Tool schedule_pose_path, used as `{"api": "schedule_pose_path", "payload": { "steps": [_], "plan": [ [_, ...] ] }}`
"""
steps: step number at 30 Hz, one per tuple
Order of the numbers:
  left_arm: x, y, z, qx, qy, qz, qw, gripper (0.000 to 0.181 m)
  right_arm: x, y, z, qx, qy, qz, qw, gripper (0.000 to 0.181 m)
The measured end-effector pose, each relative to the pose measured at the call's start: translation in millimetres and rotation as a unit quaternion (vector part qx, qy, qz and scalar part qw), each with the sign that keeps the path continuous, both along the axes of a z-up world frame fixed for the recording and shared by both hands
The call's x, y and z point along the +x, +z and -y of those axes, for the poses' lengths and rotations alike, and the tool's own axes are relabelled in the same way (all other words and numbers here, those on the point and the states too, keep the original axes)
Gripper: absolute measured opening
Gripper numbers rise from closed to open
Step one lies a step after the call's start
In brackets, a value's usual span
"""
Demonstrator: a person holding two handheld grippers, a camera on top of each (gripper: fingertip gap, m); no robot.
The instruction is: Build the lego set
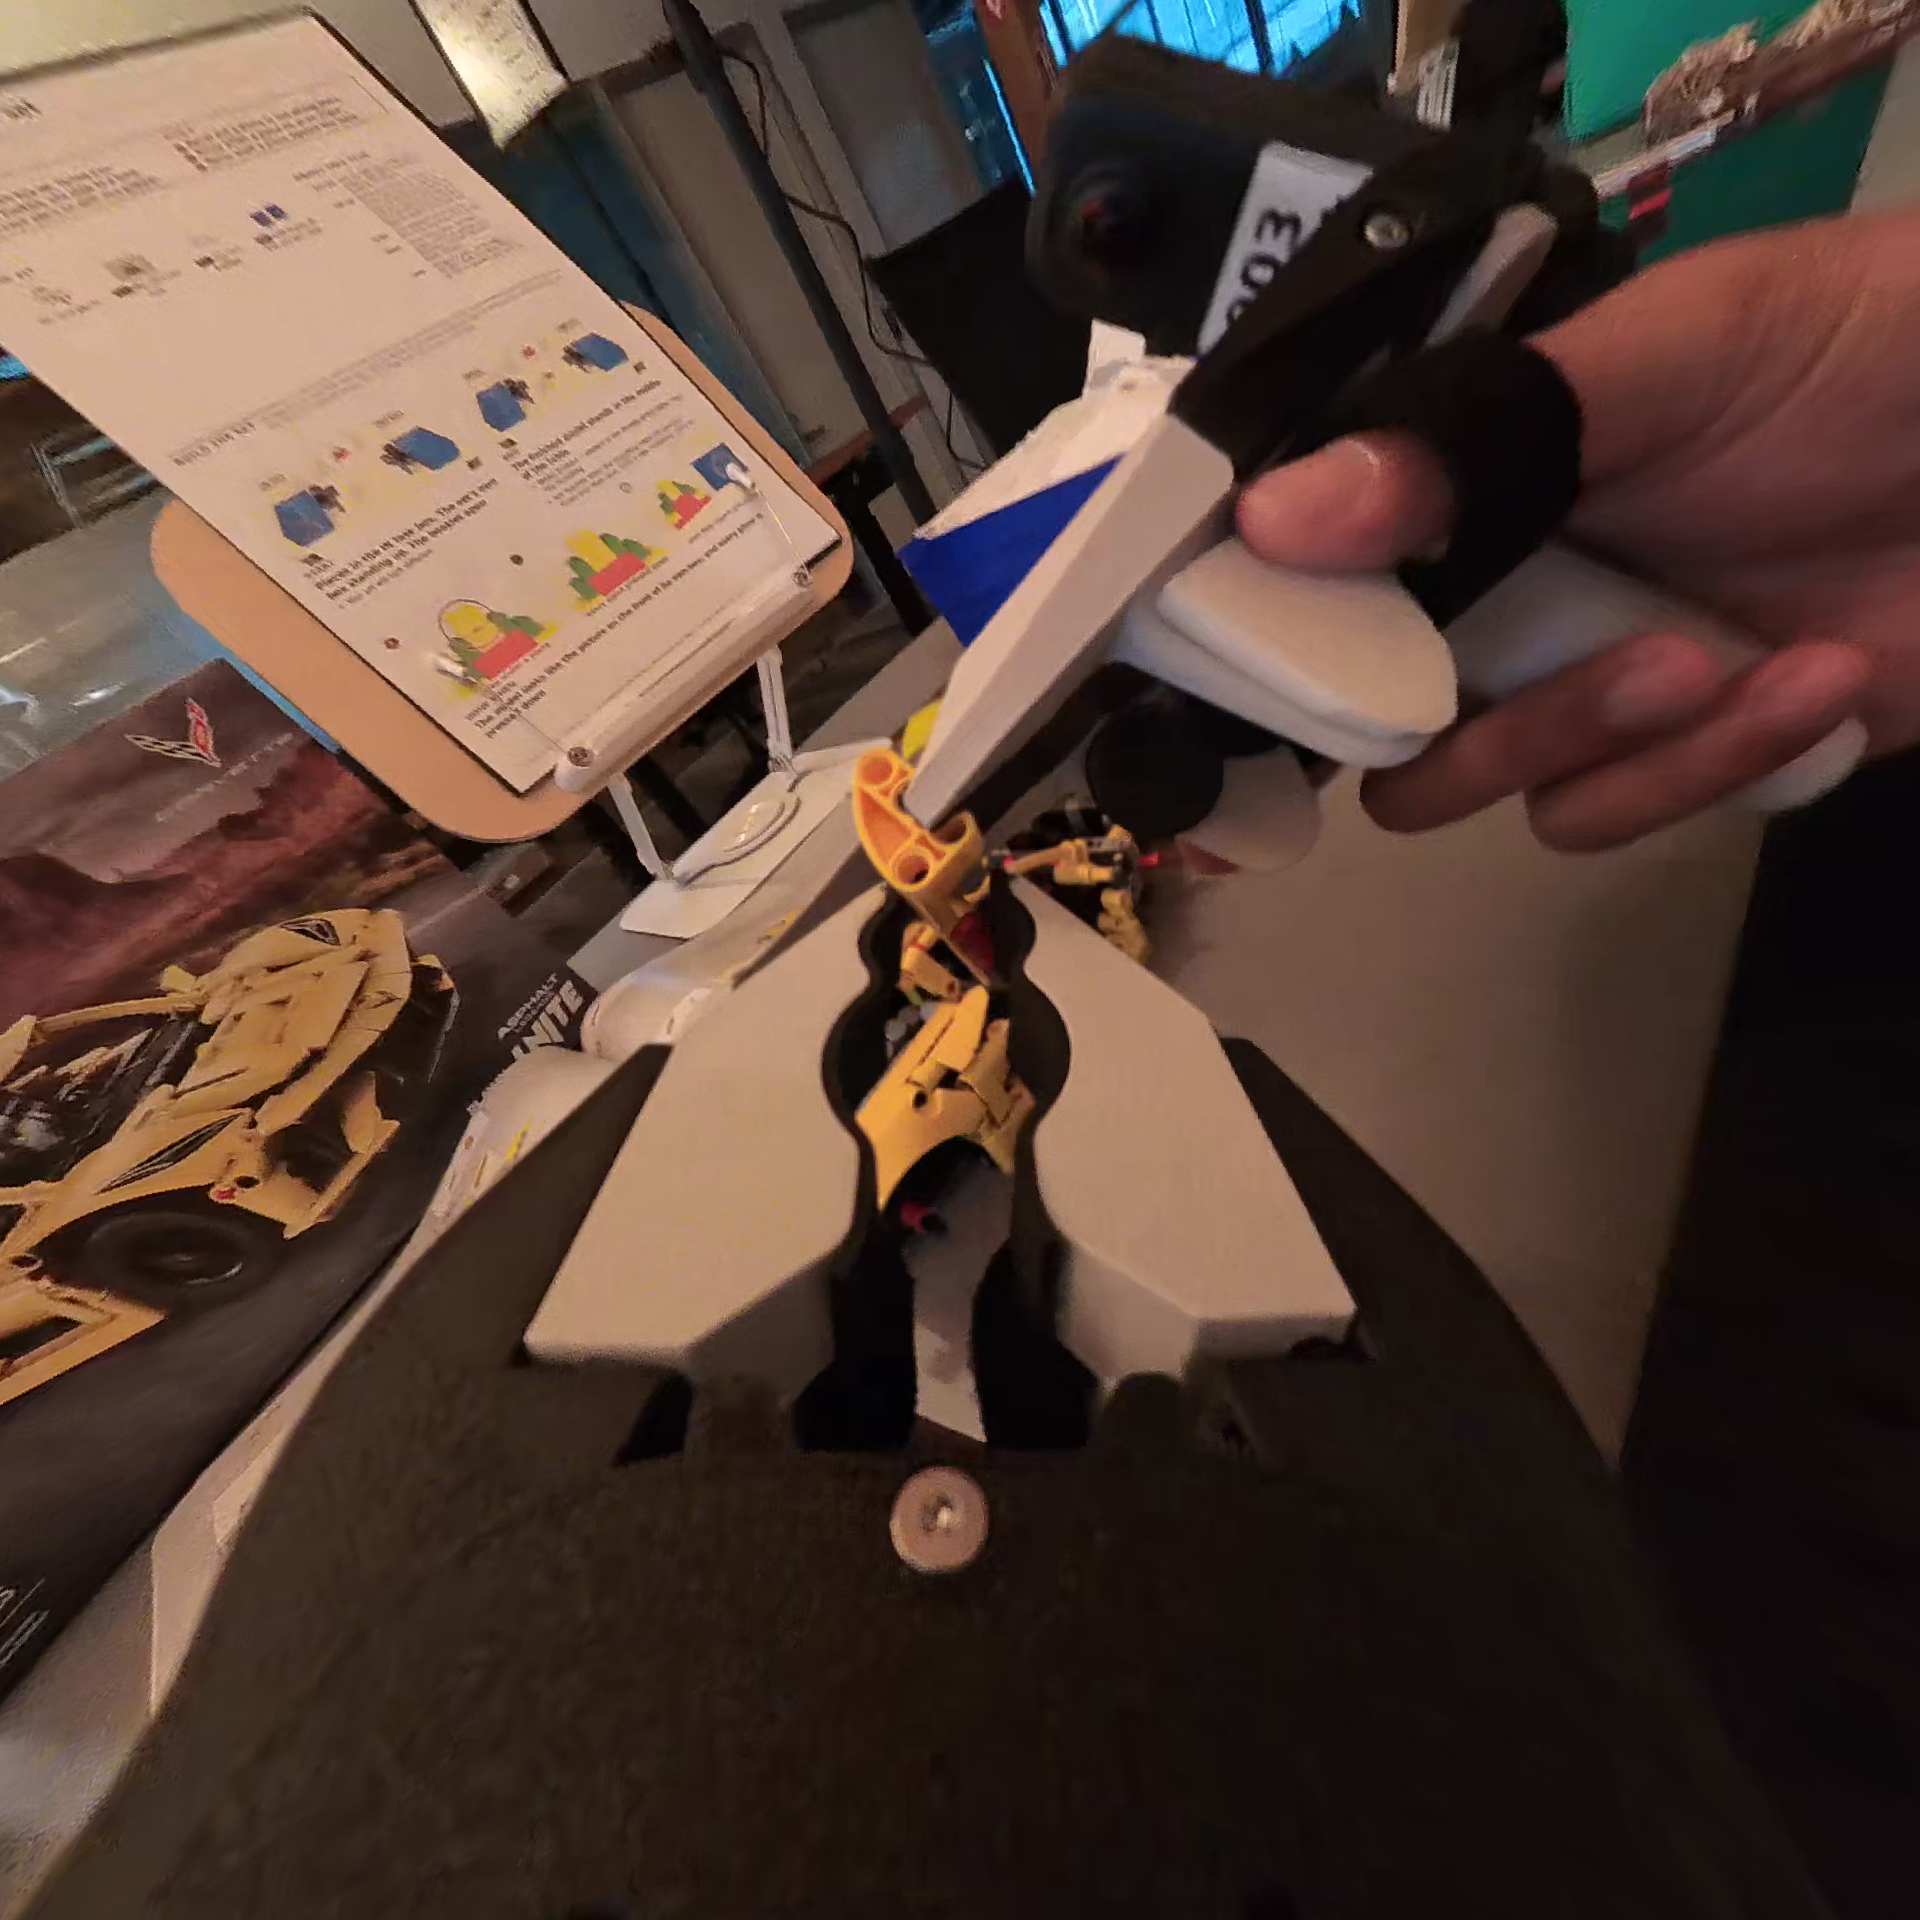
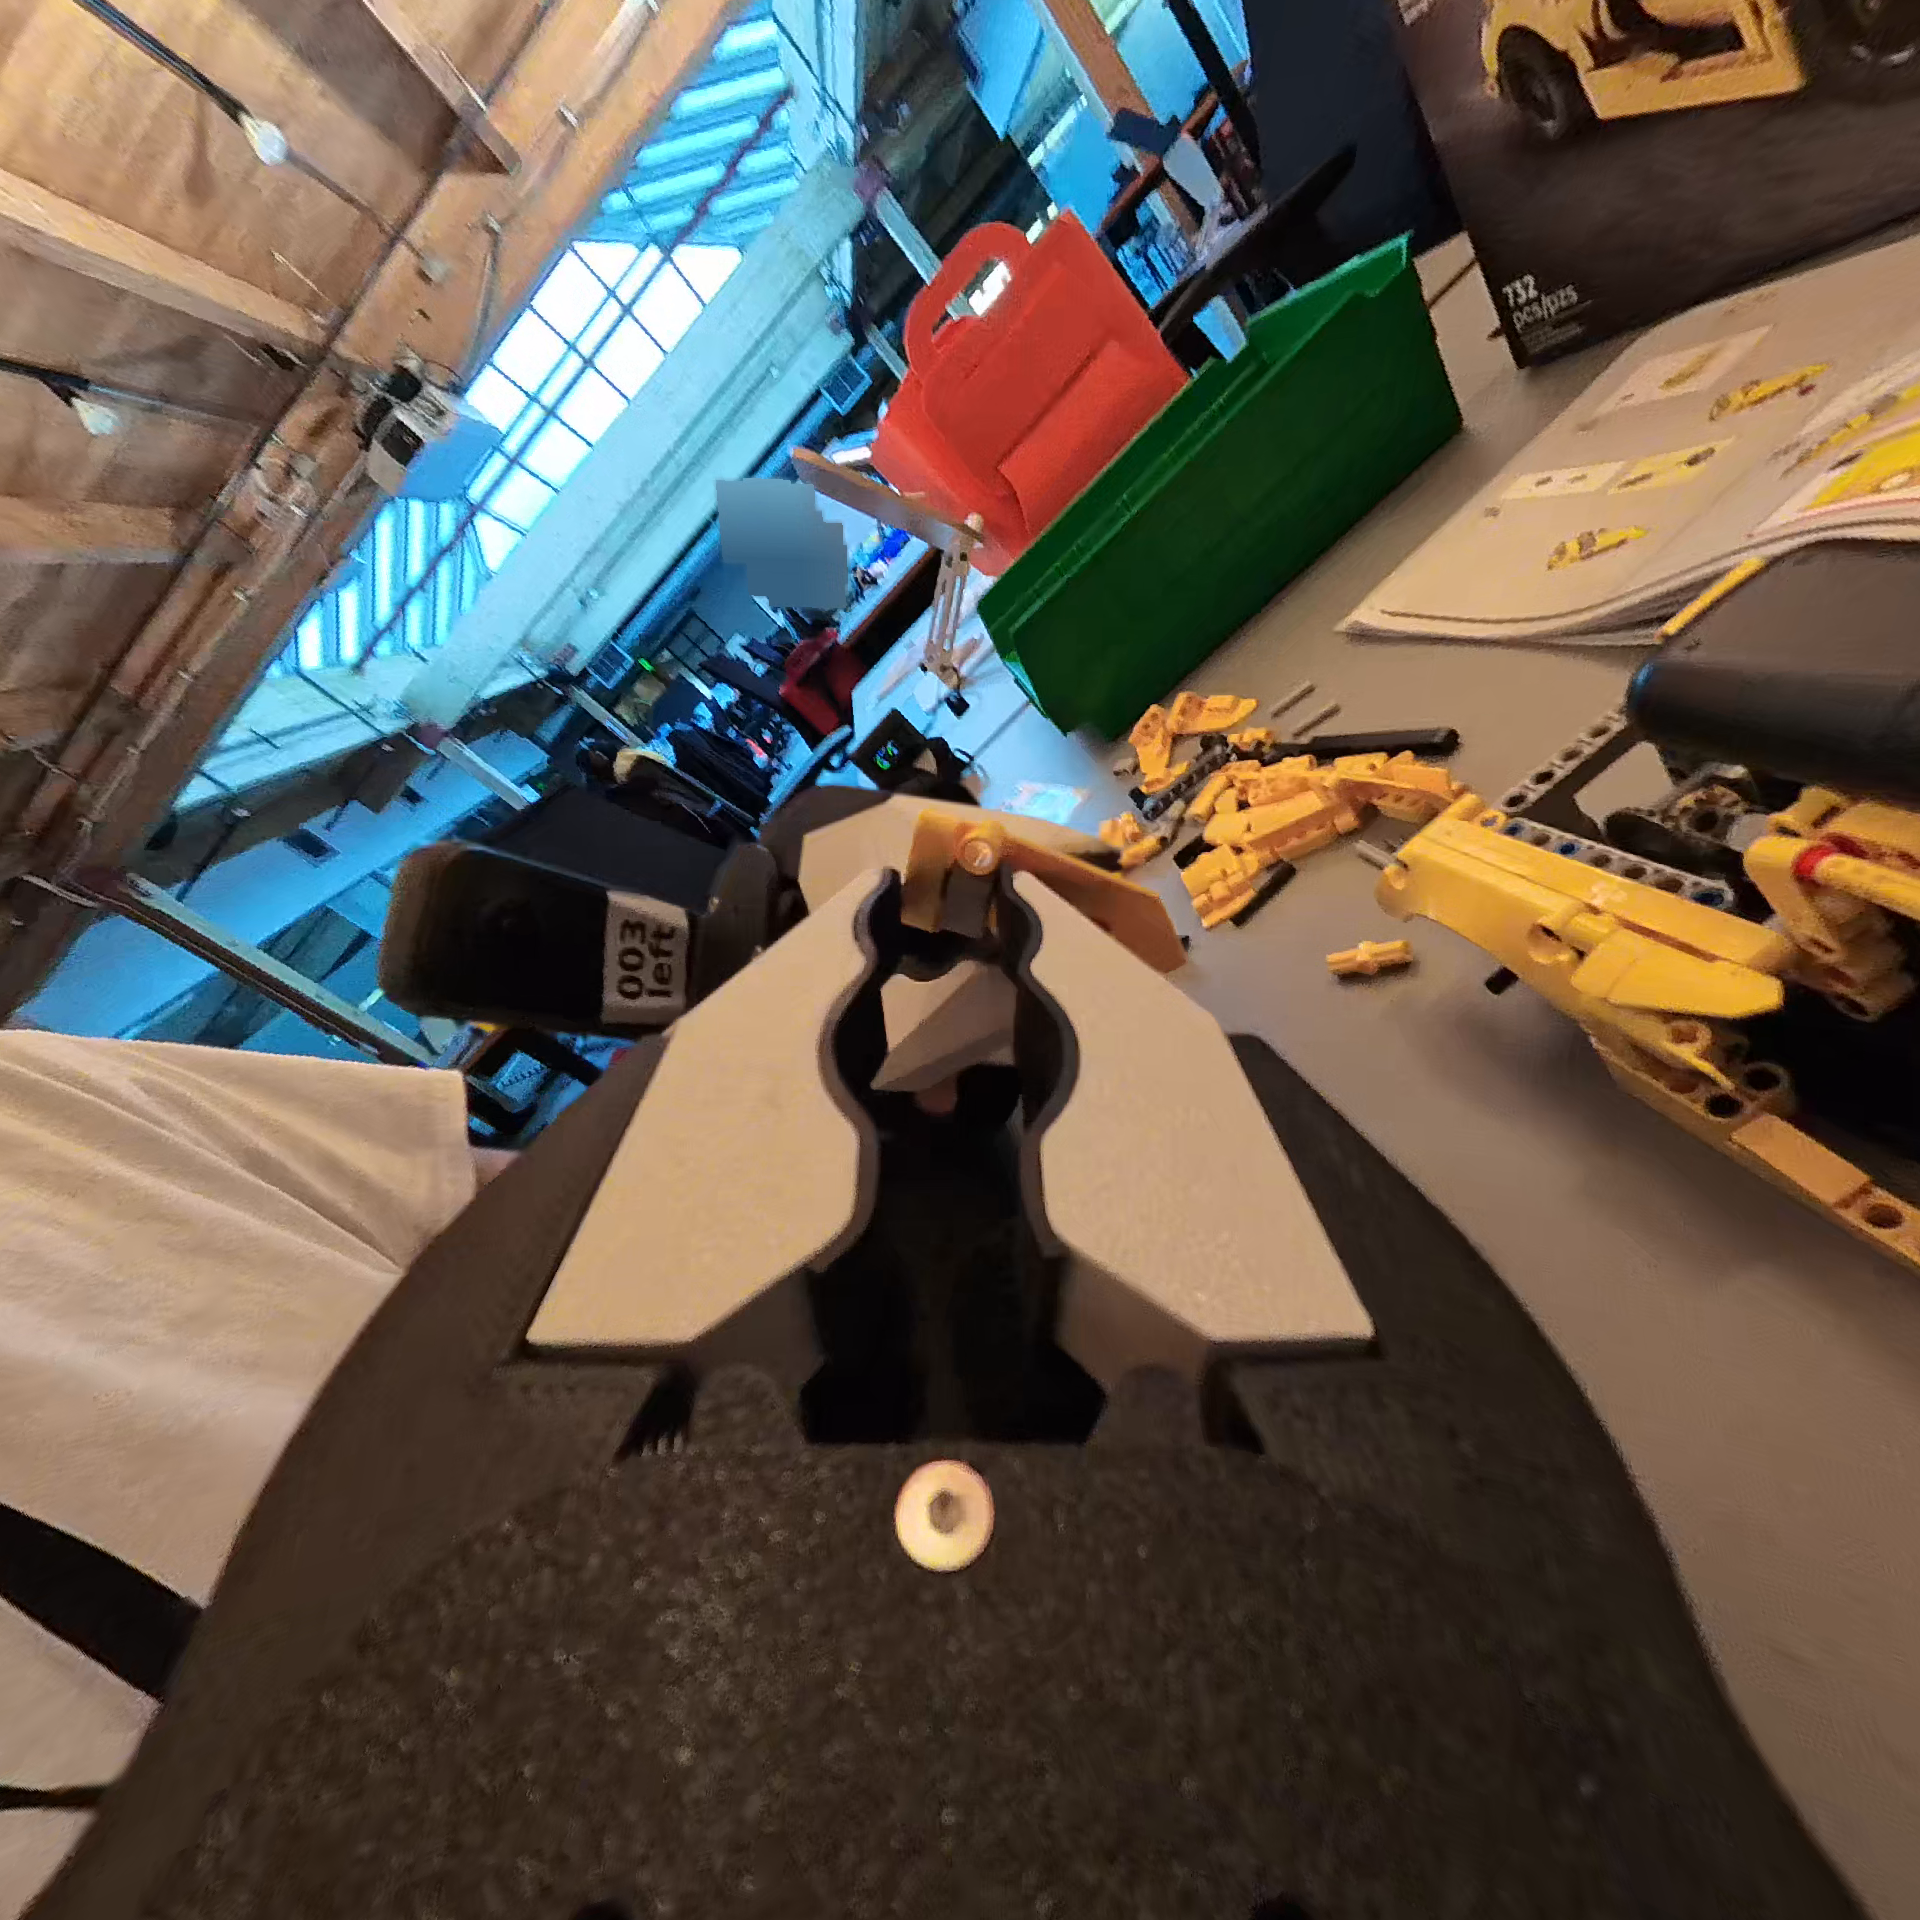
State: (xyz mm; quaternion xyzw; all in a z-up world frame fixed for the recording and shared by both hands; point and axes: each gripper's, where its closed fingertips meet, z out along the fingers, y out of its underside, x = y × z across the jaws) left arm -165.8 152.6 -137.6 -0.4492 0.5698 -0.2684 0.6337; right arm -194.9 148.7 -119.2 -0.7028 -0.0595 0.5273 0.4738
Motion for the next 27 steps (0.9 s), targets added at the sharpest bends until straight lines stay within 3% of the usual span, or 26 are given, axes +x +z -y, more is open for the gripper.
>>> {"api": "schedule_pose_path", "payload": {
  "steps": [2, 4, 7, 11, 14, 16, 19, 23, 27],
  "plan": [
    [0, -6, 0, 0.003, -0.003, -0.02, 1.0, 0.025, 3, -11, 1, -0.009, 0.006, 0.04, 0.999, 0.016],
    [-2, -12, 0, 0.007, -0.009, -0.035, 0.999, 0.037, 12, -27, 0, -0.007, 0.002, 0.133, 0.991, 0.016],
    [1, -24, 10, 0.061, -0.02, -0.067, 0.996, 0.046, 17, -51, 11, -0.003, 0.039, 0.298, 0.954, 0.016],
    [10, -35, 26, 0.118, -0.035, -0.093, 0.988, 0.026, 18, -57, 23, -0.015, 0.084, 0.347, 0.934, 0.016],
    [11, -32, 27, 0.121, -0.029, -0.09, 0.988, 0.025, 19, -54, 22, -0.007, 0.082, 0.348, 0.934, 0.016],
    [11, -24, 24, 0.088, -0.028, -0.07, 0.993, 0.025, 18, -45, 21, 0.029, 0.076, 0.343, 0.936, 0.019],
    [6, -7, 21, -0.019, -0.049, -0.025, 0.998, 0.024, 25, -18, 21, 0.157, 0.041, 0.352, 0.922, 0.025],
    [-1, 13, 25, -0.209, -0.131, 0.033, 0.969, 0.025, 35, -9, 25, 0.295, 0.001, 0.464, 0.836, 0.026],
    [-7, 22, 27, -0.321, -0.186, 0.056, 0.927, 0.025, 29, 5, 27, 0.379, -0.066, 0.531, 0.755, 0.02]
  ]
}}
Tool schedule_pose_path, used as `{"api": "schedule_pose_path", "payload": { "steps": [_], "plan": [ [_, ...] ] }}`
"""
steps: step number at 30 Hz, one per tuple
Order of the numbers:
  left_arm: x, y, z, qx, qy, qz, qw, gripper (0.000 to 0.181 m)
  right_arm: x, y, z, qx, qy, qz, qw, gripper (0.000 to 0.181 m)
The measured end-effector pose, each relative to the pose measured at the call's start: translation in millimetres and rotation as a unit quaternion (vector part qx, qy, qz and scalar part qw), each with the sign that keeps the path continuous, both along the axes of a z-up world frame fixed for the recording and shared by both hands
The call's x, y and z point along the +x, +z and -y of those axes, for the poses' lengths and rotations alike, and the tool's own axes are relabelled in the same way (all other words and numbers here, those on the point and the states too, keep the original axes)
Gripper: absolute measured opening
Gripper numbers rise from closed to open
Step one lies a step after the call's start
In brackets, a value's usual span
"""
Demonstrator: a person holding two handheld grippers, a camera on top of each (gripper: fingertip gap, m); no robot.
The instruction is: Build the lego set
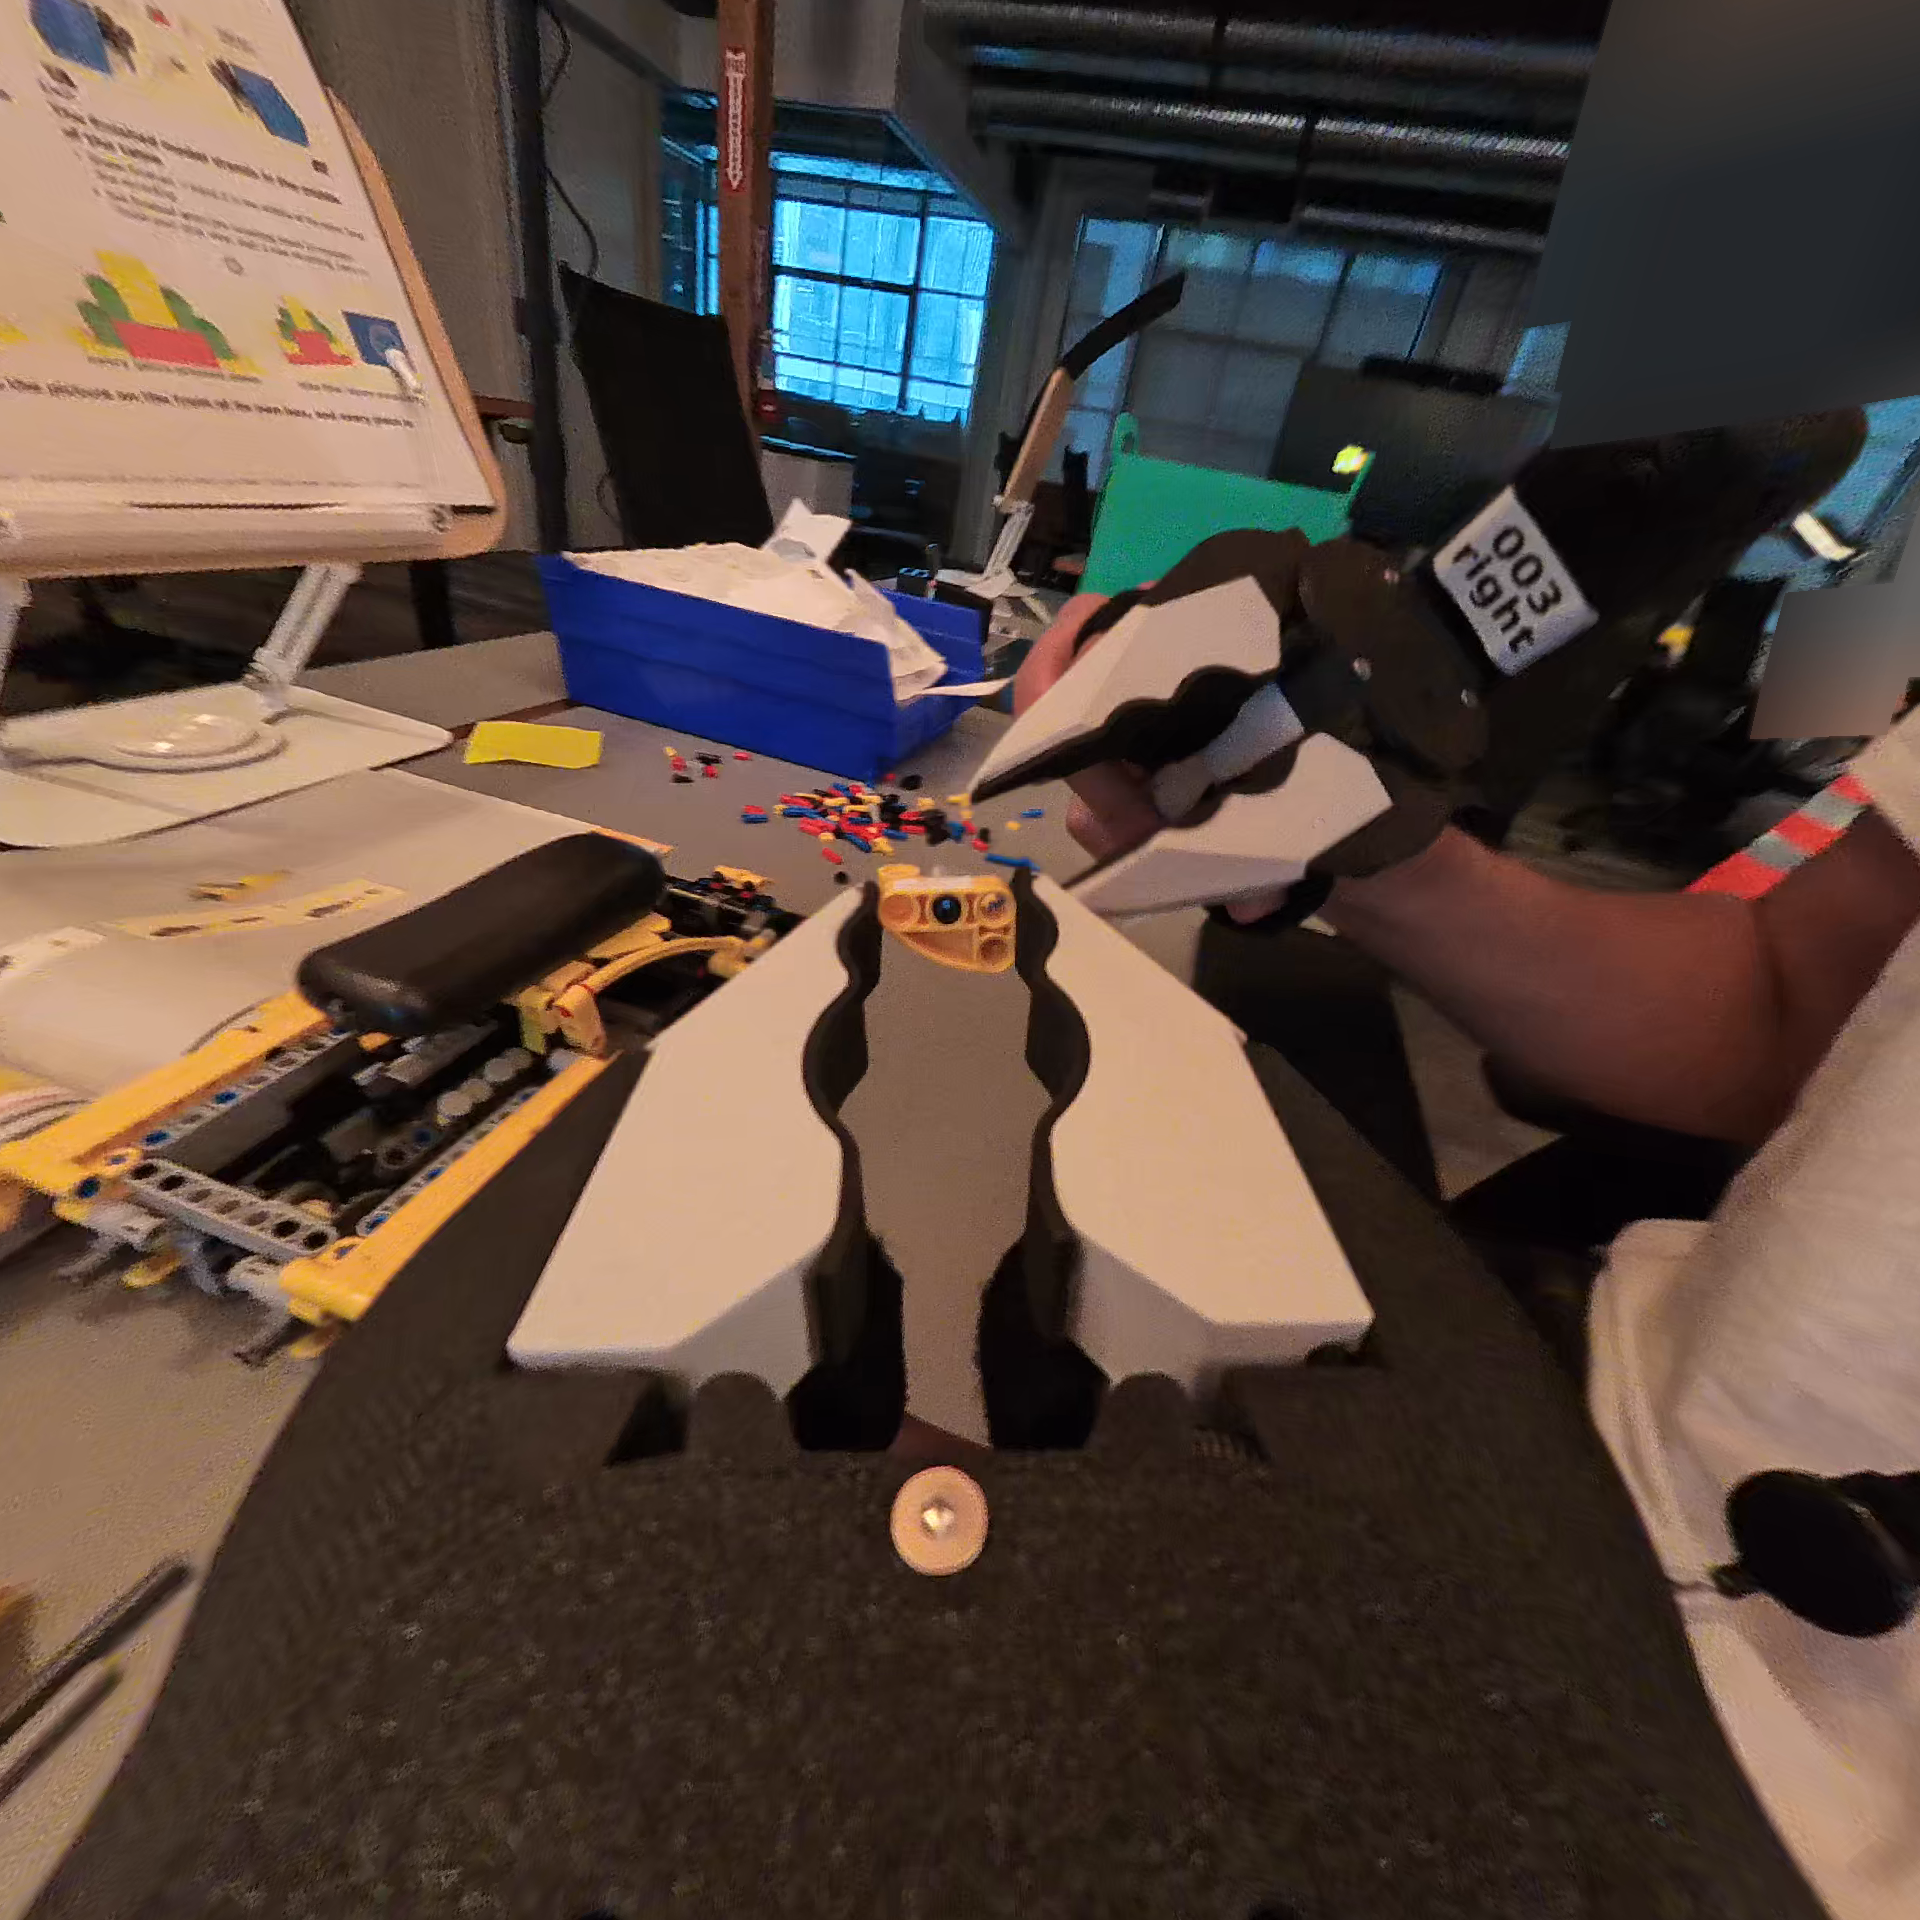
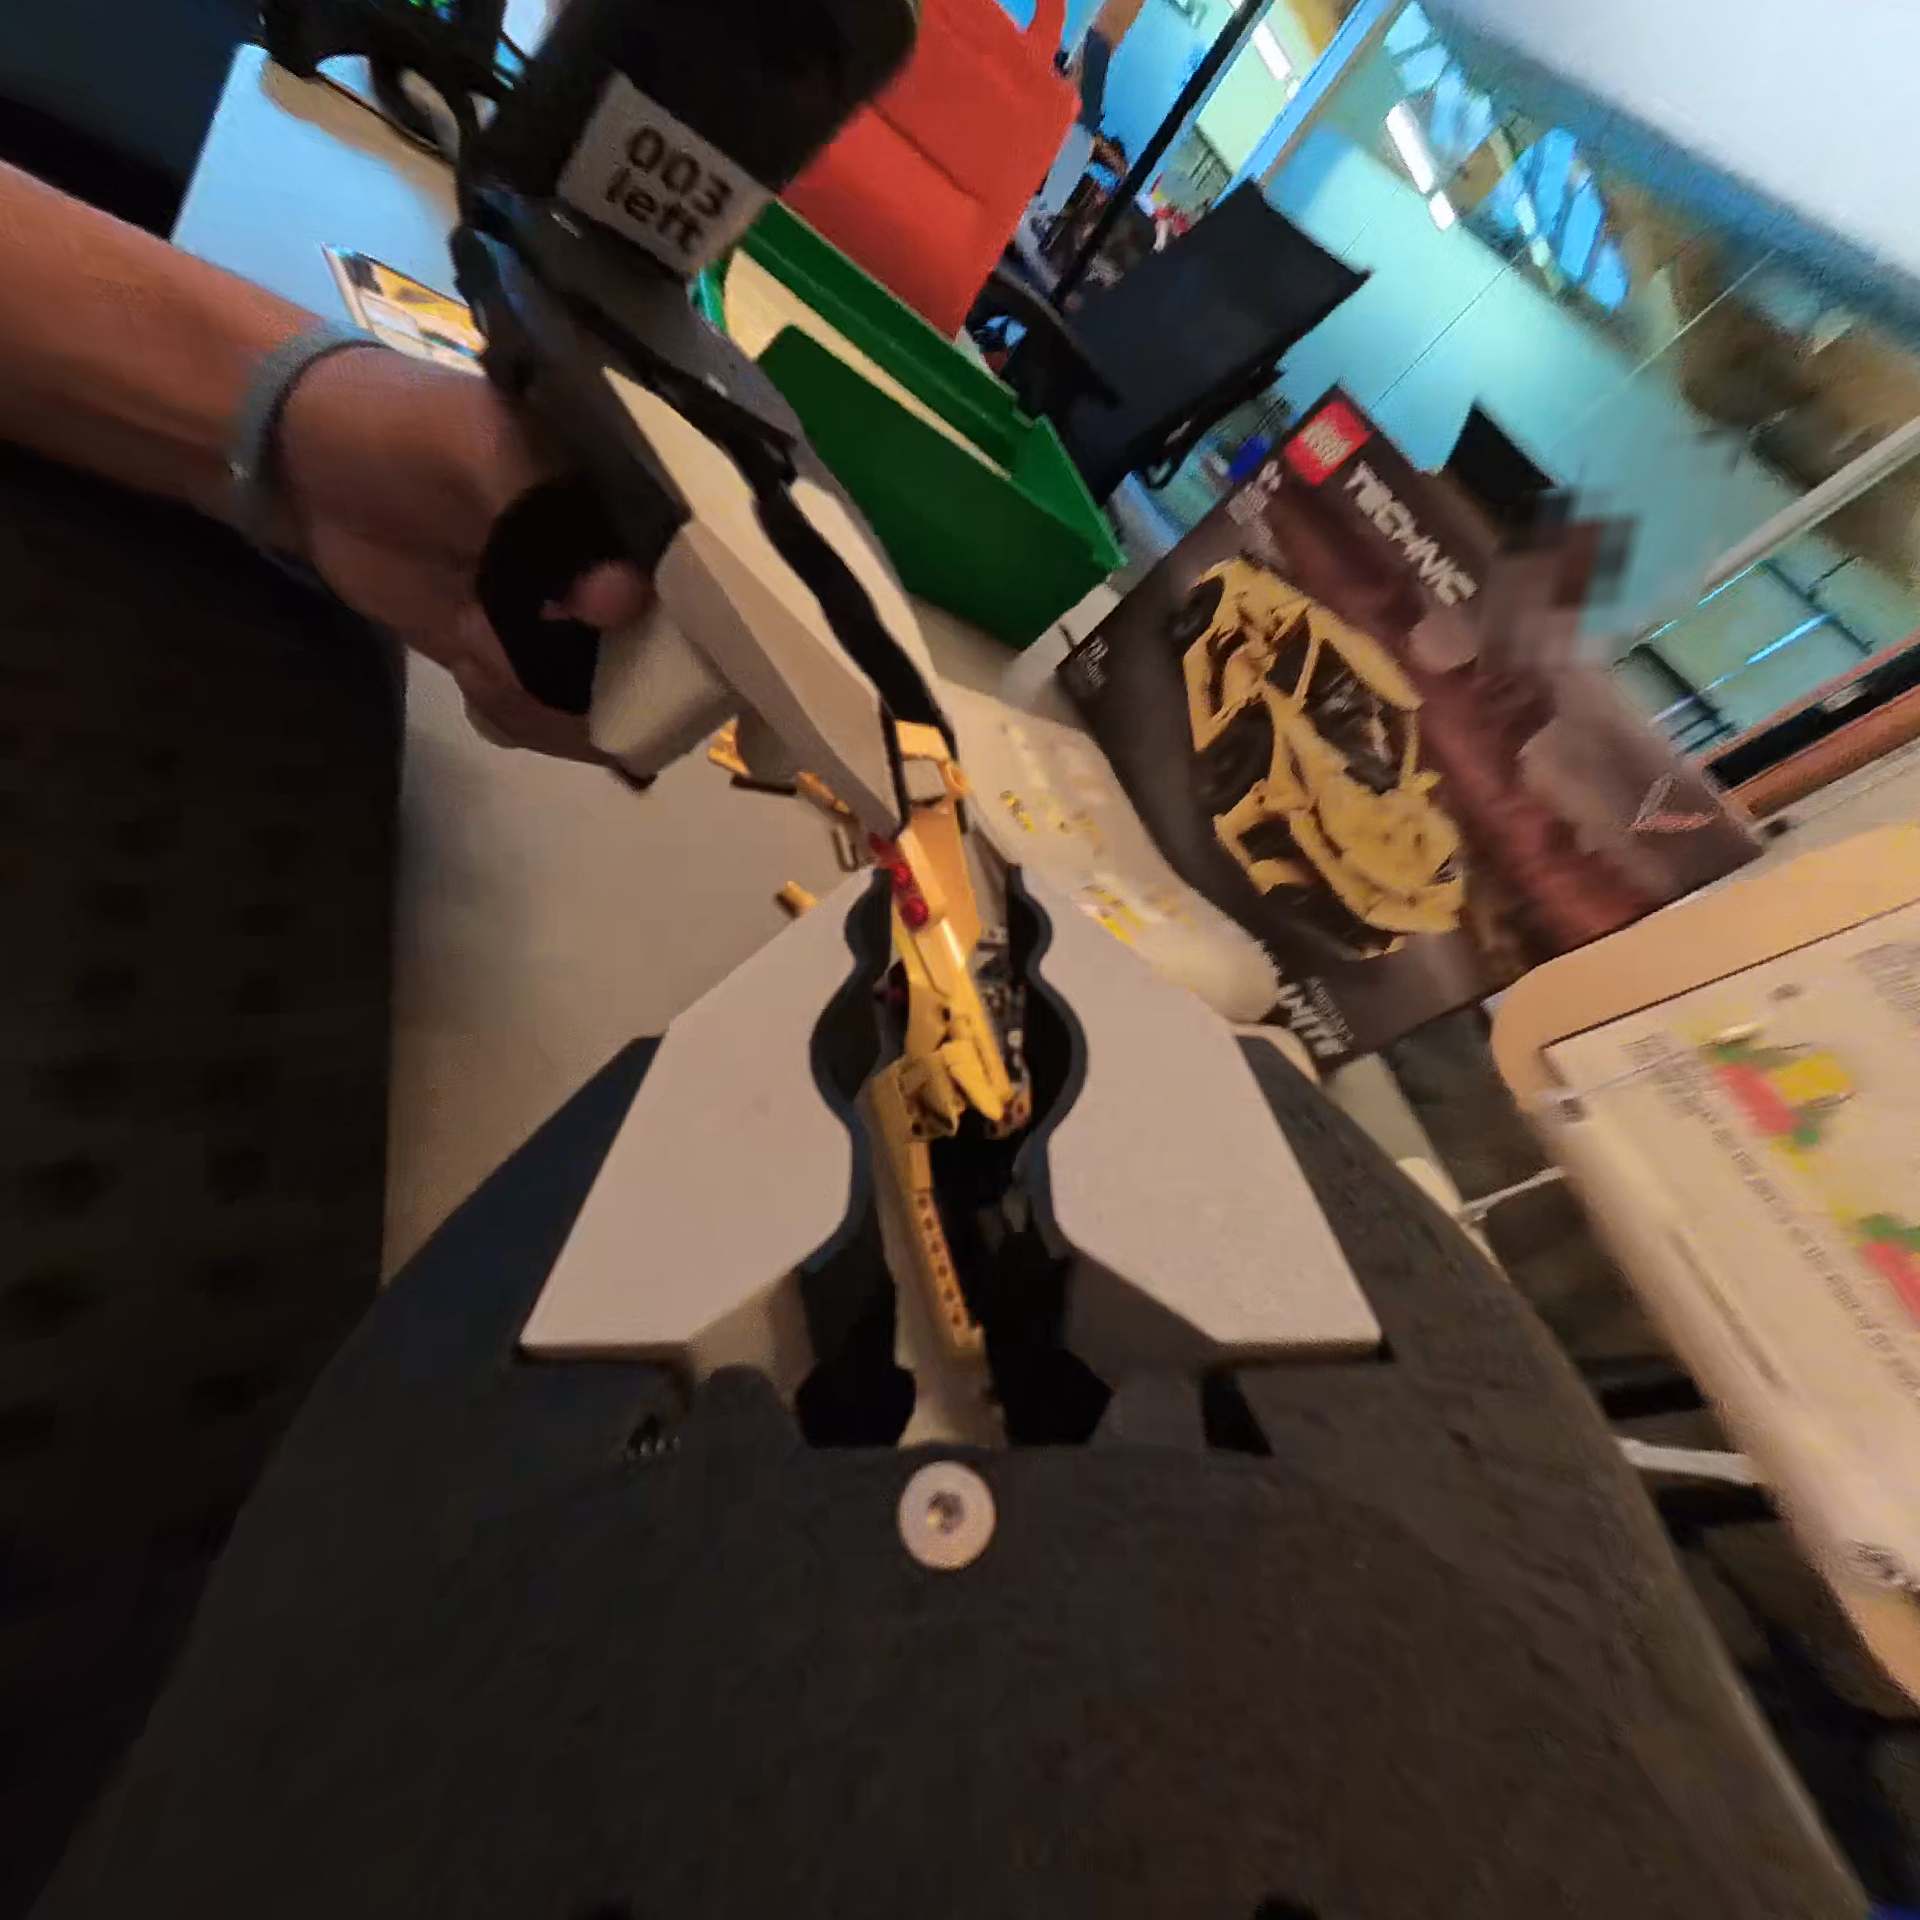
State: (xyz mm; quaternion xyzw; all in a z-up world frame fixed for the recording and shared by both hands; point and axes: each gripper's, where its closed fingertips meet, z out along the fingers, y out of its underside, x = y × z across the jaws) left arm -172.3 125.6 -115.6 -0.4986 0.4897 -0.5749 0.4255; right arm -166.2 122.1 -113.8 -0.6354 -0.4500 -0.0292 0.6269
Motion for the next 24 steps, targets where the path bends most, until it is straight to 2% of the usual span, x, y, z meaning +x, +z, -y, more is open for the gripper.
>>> {"api": "schedule_pose_path", "payload": {
  "steps": [3, 9, 14, 21, 23, 24],
  "plan": [
    [-3, 3, 2, -0.034, -0.023, 0.006, 0.999, 0.025, -16, -3, 0, 0.007, 0.001, 0.03, 1.0, 0.034],
    [-3, 0, 15, -0.027, -0.056, -0.003, 0.998, 0.025, -31, -5, 1, 0.024, 0.018, 0.047, 0.998, 0.025],
    [-4, -3, 19, -0.032, -0.071, -0.01, 0.997, 0.025, -32, -7, 4, 0.001, 0.03, 0.039, 0.999, 0.022],
    [-9, 6, 22, -0.081, -0.11, 0.012, 0.991, 0.025, -35, 2, 13, -0.033, 0.065, -0.038, 0.997, 0.024],
    [-16, 15, 14, -0.132, -0.125, 0.033, 0.983, 0.025, -30, 9, 18, -0.065, 0.081, -0.079, 0.991, 0.039],
    [-20, 20, 13, -0.163, -0.145, 0.045, 0.975, 0.025, -27, 11, 19, -0.077, 0.083, -0.089, 0.99, 0.04]
  ]
}}
